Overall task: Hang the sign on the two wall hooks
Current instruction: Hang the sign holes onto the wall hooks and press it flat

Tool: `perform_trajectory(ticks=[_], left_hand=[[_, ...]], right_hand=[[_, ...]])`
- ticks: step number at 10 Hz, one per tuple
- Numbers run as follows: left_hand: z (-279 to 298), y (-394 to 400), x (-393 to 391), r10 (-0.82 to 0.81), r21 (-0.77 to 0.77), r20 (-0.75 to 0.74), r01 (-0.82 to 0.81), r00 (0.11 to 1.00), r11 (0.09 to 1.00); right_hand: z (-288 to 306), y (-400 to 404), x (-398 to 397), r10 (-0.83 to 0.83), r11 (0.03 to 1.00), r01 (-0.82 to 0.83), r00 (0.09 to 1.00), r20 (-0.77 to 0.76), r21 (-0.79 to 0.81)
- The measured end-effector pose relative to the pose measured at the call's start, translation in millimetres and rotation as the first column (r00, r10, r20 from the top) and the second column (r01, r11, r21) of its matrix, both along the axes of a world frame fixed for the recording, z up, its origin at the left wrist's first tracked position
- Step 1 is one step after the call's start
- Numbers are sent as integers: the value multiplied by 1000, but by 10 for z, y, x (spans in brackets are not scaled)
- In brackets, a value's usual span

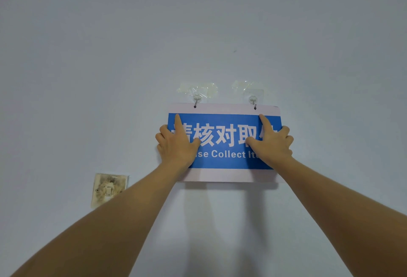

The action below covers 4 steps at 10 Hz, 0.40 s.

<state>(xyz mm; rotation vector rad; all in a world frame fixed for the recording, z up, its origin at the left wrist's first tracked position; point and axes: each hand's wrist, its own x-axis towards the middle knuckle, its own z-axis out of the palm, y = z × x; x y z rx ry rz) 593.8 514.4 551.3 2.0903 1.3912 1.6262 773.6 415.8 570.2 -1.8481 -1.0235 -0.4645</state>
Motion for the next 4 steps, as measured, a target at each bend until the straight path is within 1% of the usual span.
perform_trajectory(ticks=[2, 4], left_hand=[[-16, -55, 6, 52, -10, -53, -53, 997, 999], [-140, -230, -168, 75, -37, -69, -78, 995, 996]], right_hand=[[-17, -45, -72, -39, 999, 42, 995, 87, -34], [-139, -60, -122, 156, 987, -151, 981, 111, -59]])
